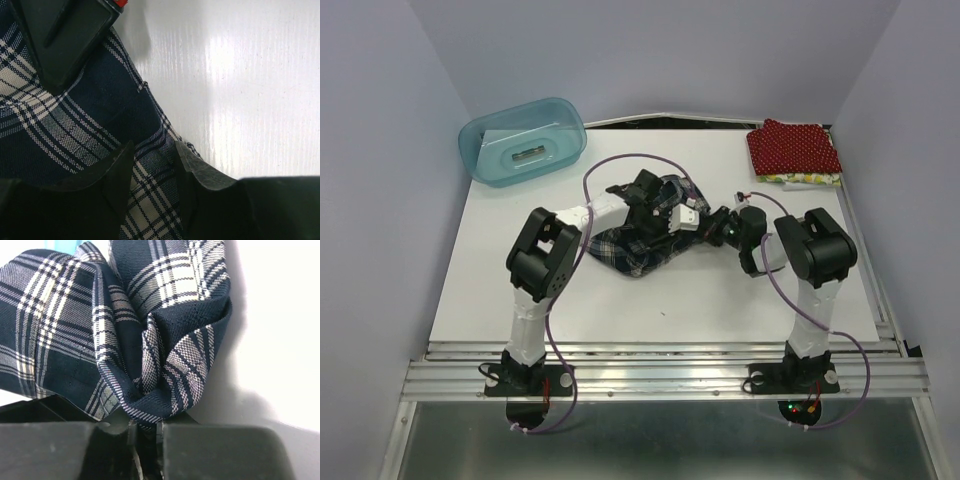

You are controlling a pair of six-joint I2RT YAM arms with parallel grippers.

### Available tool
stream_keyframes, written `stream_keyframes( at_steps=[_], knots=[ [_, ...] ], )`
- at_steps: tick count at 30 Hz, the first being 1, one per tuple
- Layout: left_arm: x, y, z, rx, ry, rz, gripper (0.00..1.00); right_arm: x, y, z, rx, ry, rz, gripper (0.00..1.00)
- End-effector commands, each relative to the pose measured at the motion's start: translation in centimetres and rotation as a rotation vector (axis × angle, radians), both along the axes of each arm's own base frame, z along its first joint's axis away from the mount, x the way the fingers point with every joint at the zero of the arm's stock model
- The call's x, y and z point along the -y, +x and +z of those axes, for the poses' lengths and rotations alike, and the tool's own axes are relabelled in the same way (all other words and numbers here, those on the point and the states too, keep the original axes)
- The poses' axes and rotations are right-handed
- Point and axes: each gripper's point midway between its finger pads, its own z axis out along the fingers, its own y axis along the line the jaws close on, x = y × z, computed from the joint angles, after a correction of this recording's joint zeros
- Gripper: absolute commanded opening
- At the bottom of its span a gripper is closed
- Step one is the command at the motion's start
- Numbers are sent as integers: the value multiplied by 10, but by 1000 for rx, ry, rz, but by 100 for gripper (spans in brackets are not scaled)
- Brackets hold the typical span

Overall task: Fold and stack the skirts
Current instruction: Neatly place the folded skirt to the corner

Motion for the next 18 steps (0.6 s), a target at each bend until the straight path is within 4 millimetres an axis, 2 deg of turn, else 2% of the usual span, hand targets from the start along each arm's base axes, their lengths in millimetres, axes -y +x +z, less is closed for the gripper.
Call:
stream_keyframes(
  at_steps=[1,2,3,4,7,8,11,12,13,15,18],
  knots=[
    [-10,-4,10,7,14,11,49,-3,-9,-4,-35,-25,19,1],
    [-13,-7,19,0,3,41,52,-2,-11,0,-32,-20,16,1],
    [-16,-1,27,12,-13,78,53,-1,-18,0,-45,-18,14,1],
    [-18,3,36,15,-29,118,54,1,-18,14,-19,-15,4,1],
    [-23,15,79,-8,-121,277,60,8,-31,18,-33,-31,-15,1],
    [-21,20,102,1,-172,353,64,9,-35,23,-24,-40,-8,1],
    [-17,33,136,7,-247,448,70,8,-44,22,-45,-45,21,1],
    [-14,37,142,16,-257,447,70,8,-47,21,-51,-46,26,1],
    [-13,42,146,-11,-270,478,70,7,-49,19,-57,-45,33,1],
    [-8,57,139,-39,-256,519,69,8,-50,17,-61,-51,36,1],
    [-5,75,110,-102,-205,565,65,10,-49,13,-88,-71,25,1]
  ],
)
